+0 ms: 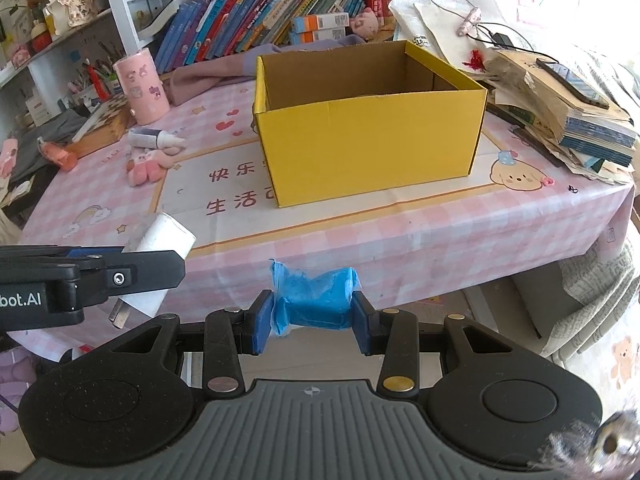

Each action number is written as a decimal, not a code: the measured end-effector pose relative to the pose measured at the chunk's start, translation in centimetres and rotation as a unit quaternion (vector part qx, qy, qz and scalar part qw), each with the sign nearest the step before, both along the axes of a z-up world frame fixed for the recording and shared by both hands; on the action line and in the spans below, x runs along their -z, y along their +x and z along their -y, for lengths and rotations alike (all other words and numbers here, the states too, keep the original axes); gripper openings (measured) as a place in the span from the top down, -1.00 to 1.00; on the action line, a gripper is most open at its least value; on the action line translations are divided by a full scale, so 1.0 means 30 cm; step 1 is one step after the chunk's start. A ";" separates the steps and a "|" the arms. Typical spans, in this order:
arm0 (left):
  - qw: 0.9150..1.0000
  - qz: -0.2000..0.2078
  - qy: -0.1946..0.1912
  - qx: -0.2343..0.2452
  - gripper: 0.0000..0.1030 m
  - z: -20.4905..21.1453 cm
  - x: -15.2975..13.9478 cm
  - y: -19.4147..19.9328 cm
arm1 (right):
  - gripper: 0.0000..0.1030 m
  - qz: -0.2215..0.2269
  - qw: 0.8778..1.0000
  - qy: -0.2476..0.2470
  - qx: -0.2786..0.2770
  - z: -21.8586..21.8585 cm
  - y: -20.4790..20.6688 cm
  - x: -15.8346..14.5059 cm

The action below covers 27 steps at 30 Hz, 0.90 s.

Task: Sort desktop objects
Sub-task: 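Lift the charger and blue cap and carry both over the yellow box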

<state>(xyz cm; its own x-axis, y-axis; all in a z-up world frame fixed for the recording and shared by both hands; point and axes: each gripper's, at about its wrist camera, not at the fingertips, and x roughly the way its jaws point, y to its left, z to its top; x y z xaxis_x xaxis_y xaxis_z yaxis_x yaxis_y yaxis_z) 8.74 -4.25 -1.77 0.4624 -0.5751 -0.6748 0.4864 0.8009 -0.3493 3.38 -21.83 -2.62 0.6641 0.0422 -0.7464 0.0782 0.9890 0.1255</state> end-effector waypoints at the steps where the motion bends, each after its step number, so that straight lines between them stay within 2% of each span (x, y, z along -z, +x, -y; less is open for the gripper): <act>1: 1.000 -0.002 0.001 0.002 0.18 0.010 0.002 0.007 | 0.27 -0.002 1.000 0.001 0.000 0.009 0.009 0.002; 9: 0.999 -0.011 0.011 0.035 0.18 0.144 0.027 0.075 | 0.27 -0.014 1.000 0.004 0.017 0.110 0.058 0.020; 16: 0.999 -0.006 -0.005 0.053 0.18 0.260 0.013 0.151 | 0.27 -0.009 0.999 0.007 0.041 0.234 0.114 0.015; 21: 0.999 0.028 -0.017 0.040 0.18 0.336 -0.049 0.207 | 0.27 0.029 0.999 -0.006 0.028 0.298 0.181 -0.042; 27: 0.997 0.074 -0.023 0.009 0.18 0.419 -0.136 0.274 | 0.28 0.071 0.997 0.000 0.000 0.388 0.297 -0.130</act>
